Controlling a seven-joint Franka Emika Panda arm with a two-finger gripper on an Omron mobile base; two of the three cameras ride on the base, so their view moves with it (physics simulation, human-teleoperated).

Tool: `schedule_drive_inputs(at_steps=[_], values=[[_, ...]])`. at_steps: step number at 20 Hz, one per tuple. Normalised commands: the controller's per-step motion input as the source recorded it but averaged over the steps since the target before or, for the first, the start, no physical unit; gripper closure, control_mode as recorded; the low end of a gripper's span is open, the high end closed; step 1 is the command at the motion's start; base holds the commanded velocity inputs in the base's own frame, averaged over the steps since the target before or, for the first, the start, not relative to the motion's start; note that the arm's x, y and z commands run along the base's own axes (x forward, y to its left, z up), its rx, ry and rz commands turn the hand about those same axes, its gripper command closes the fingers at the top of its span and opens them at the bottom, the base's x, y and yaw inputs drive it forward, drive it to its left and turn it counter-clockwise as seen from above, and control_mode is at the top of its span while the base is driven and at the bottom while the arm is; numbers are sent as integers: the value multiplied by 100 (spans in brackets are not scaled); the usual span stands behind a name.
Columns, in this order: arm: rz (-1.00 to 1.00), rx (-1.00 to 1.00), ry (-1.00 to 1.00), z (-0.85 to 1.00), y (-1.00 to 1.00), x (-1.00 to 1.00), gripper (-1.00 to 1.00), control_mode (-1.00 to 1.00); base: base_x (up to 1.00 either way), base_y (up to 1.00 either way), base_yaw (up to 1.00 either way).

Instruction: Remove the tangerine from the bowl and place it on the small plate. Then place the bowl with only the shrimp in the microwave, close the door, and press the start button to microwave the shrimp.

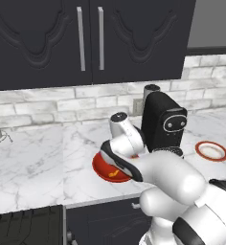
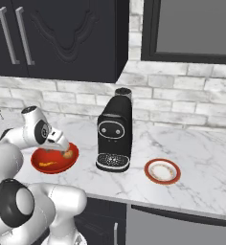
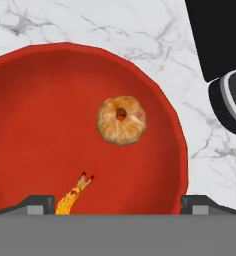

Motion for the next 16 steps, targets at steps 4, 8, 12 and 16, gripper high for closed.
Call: schedule_drive_inputs(at_steps=[4,8,12,16], values=[[-6,0,1,-21,-1,31,-100,-100,0,0,0],[-3,0,8,-14,0,35,-100,-100,0,0,0],[-2,0,11,-19,-1,34,-100,-100,0,0,0],[0,0,9,-27,0,26,-100,-100,0,0,0]])
